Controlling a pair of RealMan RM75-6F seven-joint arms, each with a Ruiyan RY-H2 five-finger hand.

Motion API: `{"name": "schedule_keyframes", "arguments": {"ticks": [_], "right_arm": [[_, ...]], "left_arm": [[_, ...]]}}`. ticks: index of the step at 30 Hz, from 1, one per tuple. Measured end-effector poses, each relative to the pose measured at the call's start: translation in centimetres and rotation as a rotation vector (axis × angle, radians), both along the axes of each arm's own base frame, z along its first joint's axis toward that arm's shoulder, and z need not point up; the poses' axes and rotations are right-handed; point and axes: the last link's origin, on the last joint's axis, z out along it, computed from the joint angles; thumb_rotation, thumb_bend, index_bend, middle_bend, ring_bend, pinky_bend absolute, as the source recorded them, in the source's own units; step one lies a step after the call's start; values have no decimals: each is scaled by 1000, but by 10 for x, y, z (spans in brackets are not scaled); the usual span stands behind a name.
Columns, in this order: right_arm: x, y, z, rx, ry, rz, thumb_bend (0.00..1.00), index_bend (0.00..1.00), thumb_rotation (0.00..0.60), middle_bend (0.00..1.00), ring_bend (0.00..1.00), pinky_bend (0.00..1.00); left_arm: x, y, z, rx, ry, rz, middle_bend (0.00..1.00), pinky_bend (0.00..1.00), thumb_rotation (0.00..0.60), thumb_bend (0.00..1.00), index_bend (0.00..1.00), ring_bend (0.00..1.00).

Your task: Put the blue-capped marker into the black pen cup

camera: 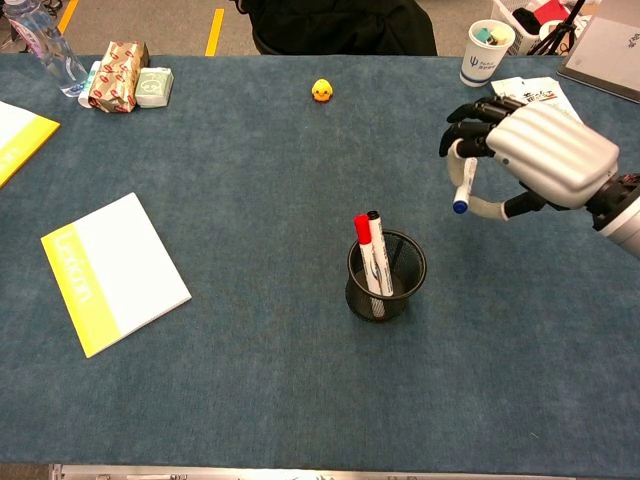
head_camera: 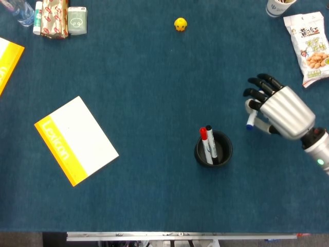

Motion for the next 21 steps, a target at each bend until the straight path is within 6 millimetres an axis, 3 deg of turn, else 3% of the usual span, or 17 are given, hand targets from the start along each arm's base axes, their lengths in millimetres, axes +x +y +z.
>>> {"name": "schedule_keyframes", "arguments": {"ticks": [10,14,21], "right_arm": [[46,31,28,231,-330,-26,268,653,600,389,191,185],[53,42,25,352,-388,-46,267,653,600,389,191,185],[60,54,2,548,-444,-116,267,654,600,389,191,182]], "left_arm": [[5,-3,3,2,3,2,165,233,600,195,106,193],[5,-4,3,1,2,4,165,232,600,195,106,193],[2,-6,5,5,1,13,165,232,600,194,106,193]]}}
